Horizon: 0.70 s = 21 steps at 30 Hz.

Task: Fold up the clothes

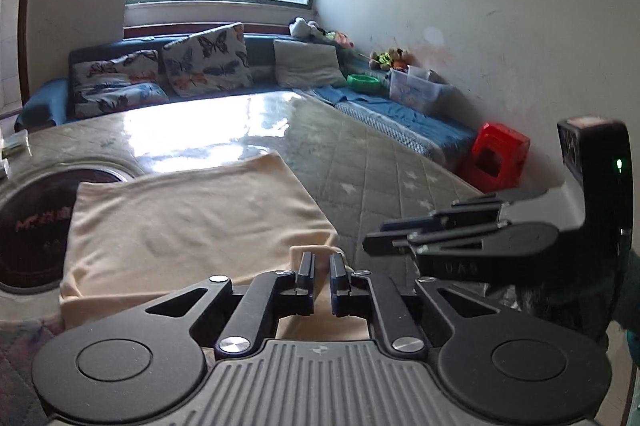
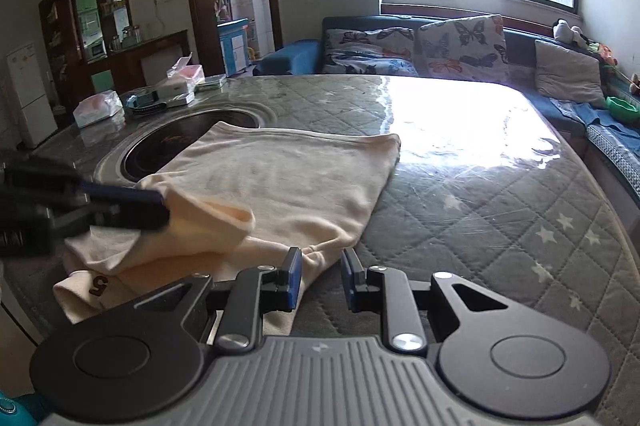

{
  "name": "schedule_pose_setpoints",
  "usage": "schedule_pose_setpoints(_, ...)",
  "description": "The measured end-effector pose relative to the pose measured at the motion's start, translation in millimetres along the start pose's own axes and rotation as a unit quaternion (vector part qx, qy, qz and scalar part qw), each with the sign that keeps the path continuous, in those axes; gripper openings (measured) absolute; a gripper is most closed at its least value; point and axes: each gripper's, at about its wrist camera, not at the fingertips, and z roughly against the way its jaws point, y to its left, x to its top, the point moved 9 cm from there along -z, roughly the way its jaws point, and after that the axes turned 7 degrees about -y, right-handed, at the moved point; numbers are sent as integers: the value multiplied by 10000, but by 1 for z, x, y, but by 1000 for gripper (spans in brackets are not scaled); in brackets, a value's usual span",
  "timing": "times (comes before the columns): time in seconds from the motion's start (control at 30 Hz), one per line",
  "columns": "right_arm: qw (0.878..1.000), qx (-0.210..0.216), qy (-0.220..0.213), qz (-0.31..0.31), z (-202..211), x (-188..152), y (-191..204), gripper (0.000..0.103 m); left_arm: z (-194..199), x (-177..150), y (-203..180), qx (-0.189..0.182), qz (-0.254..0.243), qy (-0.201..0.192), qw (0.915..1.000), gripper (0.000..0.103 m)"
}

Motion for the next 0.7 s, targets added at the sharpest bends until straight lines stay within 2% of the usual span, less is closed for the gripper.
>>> schedule_pose_setpoints(0.13, 10000, -47, -27, -44, 1, 2, -1, 21, 9, -4, 4, -3, -16, -30, 10000, 20)
schedule_pose_setpoints(0.23, 10000, -25, -24, -37, 1, 2, 1, 21, 20, -2, 18, 137, 21, -140, 9998, 30)
schedule_pose_setpoints(0.27, 10000, -11, -19, -32, 1, 2, 3, 21, 24, -1, 24, 228, 32, -197, 9995, 31)
schedule_pose_setpoints(0.43, 9999, 147, 70, -16, -3, 1, 16, 21, 48, -10, 66, 885, 72, -316, 9955, 50)
schedule_pose_setpoints(0.53, 9996, 235, 128, 52, -5, -1, 26, 22, 62, -22, 93, 1292, 102, -265, 9912, 54)
schedule_pose_setpoints(0.6, 9995, 278, 164, 70, -7, -1, 30, 27, 70, -29, 108, 1511, 157, -235, 9881, 58)
schedule_pose_setpoints(0.7, 9991, 343, 235, 87, -11, -3, 38, 28, 80, -37, 124, 1715, 260, -208, 9846, 61)
